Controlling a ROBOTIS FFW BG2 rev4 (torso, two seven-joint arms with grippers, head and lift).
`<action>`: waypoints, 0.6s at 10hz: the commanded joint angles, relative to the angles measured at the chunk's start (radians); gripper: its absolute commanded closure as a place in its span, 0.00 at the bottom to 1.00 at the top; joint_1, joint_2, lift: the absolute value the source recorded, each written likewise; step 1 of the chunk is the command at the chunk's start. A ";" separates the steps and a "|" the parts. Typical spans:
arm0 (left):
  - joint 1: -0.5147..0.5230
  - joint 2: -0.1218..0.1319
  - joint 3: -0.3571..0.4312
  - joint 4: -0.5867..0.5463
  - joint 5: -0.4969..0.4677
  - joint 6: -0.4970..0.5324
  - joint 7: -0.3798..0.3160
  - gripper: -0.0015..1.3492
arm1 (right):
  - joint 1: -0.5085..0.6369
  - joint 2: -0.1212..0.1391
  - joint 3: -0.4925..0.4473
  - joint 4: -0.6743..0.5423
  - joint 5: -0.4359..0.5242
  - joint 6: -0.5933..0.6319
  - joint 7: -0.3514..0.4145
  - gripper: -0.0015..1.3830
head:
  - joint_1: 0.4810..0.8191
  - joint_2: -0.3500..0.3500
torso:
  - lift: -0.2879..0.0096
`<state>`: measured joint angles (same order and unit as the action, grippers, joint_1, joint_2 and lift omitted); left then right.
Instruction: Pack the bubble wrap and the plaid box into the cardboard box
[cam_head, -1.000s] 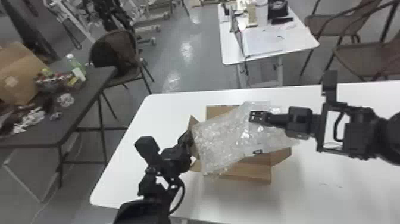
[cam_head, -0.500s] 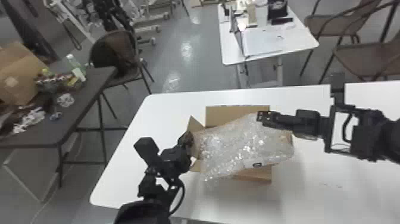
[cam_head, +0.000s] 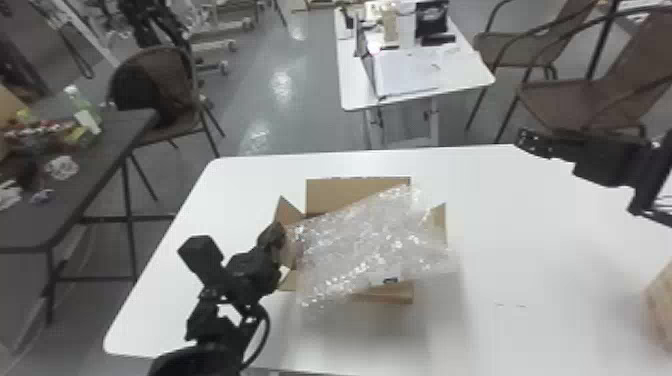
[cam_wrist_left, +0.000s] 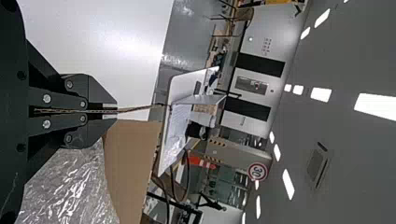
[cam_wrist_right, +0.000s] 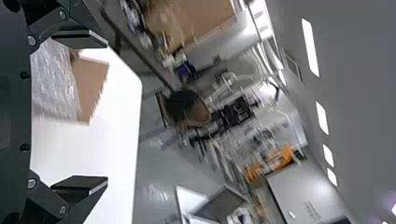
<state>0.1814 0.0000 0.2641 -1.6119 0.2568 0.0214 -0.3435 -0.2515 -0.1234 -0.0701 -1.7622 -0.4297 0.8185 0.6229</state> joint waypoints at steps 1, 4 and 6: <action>0.006 -0.003 0.004 0.000 0.005 -0.009 0.000 0.90 | 0.164 0.002 -0.059 -0.174 0.124 -0.139 -0.092 0.18 | 0.63 0.79 | 0.75; 0.033 -0.003 0.024 -0.003 0.025 -0.032 0.000 0.90 | 0.558 0.067 -0.077 -0.296 0.249 -0.512 -0.416 0.18 | 0.63 0.63 | 0.75; 0.044 -0.003 0.034 -0.006 0.038 -0.044 0.000 0.90 | 0.698 0.124 -0.079 -0.269 0.335 -0.743 -0.537 0.18 | 0.63 0.58 | 0.75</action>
<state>0.2239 0.0000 0.2952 -1.6172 0.2909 -0.0206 -0.3437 0.4157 -0.0119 -0.1479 -2.0393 -0.1253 0.1356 0.0869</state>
